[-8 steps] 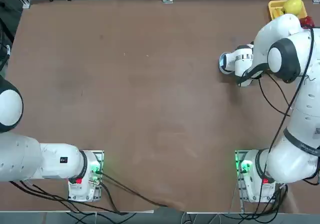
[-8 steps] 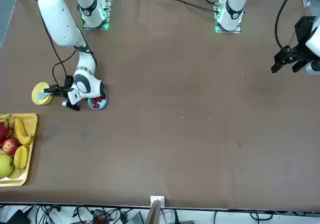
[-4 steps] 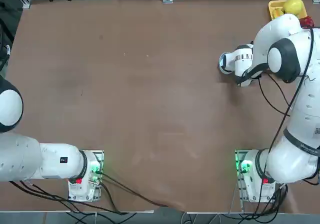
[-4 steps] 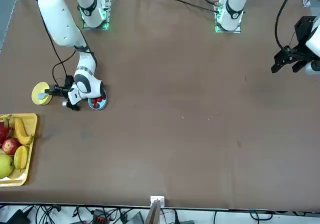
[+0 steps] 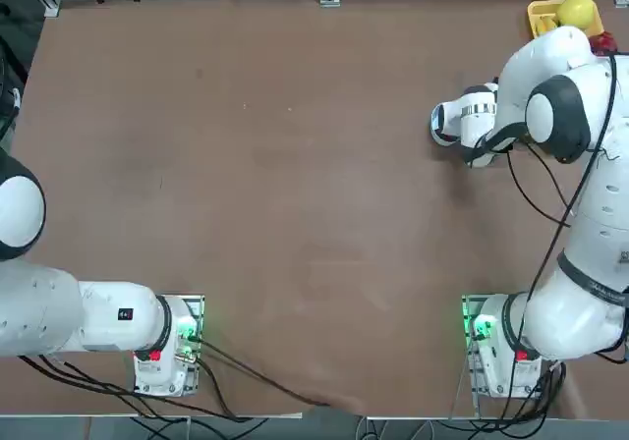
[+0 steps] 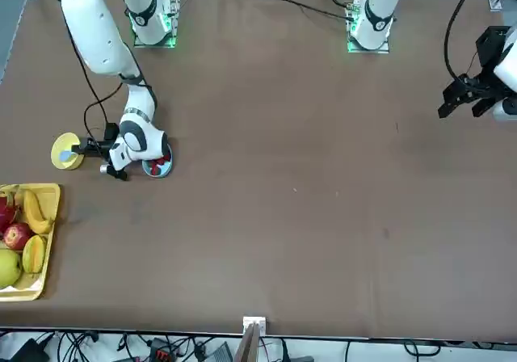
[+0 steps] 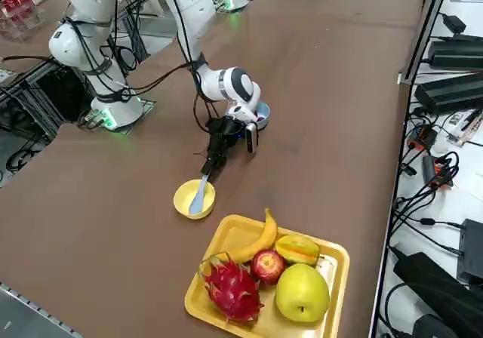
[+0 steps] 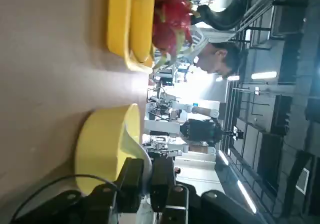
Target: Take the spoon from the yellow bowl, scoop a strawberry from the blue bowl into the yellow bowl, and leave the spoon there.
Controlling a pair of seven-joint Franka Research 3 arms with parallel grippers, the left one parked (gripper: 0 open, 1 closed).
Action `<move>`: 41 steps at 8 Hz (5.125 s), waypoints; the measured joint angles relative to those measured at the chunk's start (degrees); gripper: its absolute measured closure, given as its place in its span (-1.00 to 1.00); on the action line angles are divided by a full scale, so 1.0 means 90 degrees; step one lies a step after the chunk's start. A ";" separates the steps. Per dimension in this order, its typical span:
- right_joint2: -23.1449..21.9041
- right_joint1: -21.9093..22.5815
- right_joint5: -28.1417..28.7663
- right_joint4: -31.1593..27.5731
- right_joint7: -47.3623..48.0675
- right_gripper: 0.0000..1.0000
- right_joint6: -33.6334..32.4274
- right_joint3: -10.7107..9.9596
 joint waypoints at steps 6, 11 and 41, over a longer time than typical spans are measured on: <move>-0.1313 0.0167 0.1729 0.0779 -0.1957 0.76 -0.0174 0.0387; -0.2082 0.0565 0.5403 0.2640 -0.3067 0.76 -0.0754 0.0696; -0.2924 0.0103 0.8264 0.0358 0.0566 0.76 0.2760 0.0664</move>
